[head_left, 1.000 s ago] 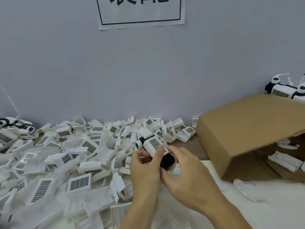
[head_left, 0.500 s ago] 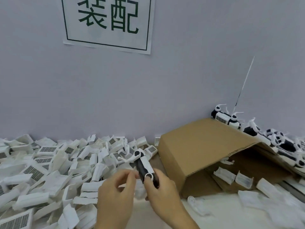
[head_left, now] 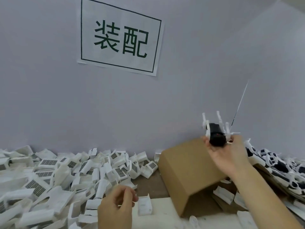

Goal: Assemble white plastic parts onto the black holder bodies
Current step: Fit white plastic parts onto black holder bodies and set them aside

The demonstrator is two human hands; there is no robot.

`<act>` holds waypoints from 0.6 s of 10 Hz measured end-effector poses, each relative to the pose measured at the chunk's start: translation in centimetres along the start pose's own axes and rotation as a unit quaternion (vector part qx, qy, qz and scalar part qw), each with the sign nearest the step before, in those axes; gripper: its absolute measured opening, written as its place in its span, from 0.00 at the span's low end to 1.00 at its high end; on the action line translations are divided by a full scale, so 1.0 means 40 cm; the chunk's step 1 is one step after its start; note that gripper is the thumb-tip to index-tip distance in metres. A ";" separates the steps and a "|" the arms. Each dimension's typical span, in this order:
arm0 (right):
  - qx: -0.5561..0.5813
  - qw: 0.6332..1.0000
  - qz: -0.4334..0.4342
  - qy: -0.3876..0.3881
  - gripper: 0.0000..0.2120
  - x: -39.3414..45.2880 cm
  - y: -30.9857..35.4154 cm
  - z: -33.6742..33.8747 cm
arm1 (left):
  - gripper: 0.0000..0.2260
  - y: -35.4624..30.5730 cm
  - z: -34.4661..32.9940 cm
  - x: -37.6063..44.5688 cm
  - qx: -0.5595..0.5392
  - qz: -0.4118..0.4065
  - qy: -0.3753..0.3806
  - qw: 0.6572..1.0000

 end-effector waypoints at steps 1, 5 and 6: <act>0.030 0.996 0.038 -0.070 0.16 0.079 0.118 0.019 | 0.18 0.009 -0.001 0.000 -0.002 0.014 0.002 1.000; -0.046 0.987 -0.041 -0.148 0.22 0.242 0.161 -0.001 | 0.17 0.037 -0.008 0.009 0.006 0.020 0.015 1.000; -0.106 0.972 0.007 -0.212 0.20 0.280 0.189 0.035 | 0.16 0.043 -0.003 0.013 0.010 0.030 0.016 0.999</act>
Point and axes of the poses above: each hand's wrist, its own x-axis towards the middle knuckle, its own z-axis out of the back of the hand, y = z × x, the point moved 10 cm from there along x, towards the middle knuckle, and after that the axes turned 13 degrees about -y, right-handed, at the moved point
